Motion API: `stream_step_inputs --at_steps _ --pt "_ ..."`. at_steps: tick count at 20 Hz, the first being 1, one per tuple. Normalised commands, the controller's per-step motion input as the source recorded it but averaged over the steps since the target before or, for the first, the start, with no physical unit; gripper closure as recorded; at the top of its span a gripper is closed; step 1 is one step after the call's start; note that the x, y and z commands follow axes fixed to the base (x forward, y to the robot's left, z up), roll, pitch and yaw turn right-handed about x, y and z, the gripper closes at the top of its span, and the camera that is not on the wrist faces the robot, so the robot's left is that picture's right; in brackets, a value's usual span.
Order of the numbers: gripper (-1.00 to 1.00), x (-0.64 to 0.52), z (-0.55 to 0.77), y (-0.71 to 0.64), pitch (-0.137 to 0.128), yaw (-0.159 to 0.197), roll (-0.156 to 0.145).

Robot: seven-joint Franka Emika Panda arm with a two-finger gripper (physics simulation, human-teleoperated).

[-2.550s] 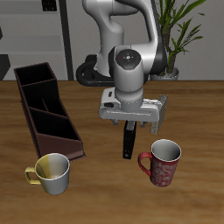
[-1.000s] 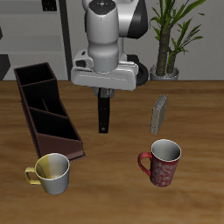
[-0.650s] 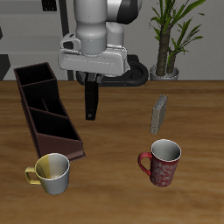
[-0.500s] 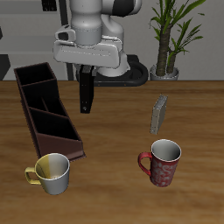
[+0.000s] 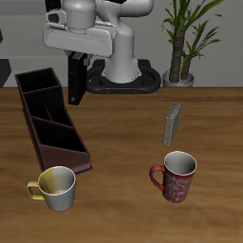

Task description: Place the black book into the right desk caddy's right compartment

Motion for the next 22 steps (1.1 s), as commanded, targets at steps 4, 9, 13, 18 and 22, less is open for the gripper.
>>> stream_step_inputs --at_steps 4,9,13,18,22 --pt "1.0 -0.39 0.21 -0.36 -0.014 -0.052 -0.062" --pt "1.0 -0.51 0.16 -0.28 -0.045 0.001 -0.032" --pt "1.0 -0.4 0.14 -0.25 -0.034 -0.025 -0.033" --pt "1.0 -0.29 0.06 -0.28 -0.021 -0.043 -0.054" --pt "1.0 -0.27 0.09 -0.36 -0.037 -0.059 -0.064"
